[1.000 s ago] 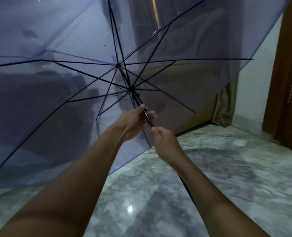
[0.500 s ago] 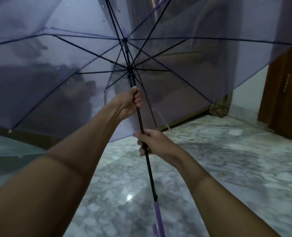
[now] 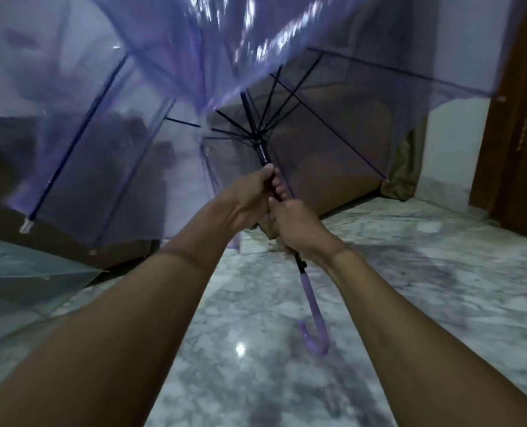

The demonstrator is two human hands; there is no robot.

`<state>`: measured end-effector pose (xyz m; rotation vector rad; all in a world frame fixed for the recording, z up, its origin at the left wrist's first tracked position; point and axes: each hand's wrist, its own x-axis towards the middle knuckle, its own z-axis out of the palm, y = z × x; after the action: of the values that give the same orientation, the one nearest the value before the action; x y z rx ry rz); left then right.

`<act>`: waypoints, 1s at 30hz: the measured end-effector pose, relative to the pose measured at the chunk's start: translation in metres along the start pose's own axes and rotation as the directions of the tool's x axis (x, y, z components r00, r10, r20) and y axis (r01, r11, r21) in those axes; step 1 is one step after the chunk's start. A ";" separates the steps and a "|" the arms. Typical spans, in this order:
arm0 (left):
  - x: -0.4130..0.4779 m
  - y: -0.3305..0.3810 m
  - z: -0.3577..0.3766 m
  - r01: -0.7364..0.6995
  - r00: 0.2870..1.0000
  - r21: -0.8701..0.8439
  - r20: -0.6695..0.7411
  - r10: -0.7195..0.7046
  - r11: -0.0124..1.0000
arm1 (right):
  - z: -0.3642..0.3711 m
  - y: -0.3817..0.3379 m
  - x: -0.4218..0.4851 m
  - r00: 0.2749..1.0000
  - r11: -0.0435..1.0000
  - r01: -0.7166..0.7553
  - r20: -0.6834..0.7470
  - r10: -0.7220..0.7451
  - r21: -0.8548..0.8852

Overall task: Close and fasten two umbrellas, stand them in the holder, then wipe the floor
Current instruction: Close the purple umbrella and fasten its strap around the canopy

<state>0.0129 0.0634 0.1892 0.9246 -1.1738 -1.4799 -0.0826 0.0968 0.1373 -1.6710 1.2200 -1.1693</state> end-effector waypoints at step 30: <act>-0.005 -0.014 -0.001 0.032 0.999 0.064 -0.043 -0.030 0.997 | -0.001 0.003 -0.025 0.980 0.941 -0.200 0.080 0.185 0.273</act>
<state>0.0119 0.0685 0.1751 1.0174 -1.1874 -1.4475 -0.0873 0.1203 0.1289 -1.3330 1.1002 -1.1115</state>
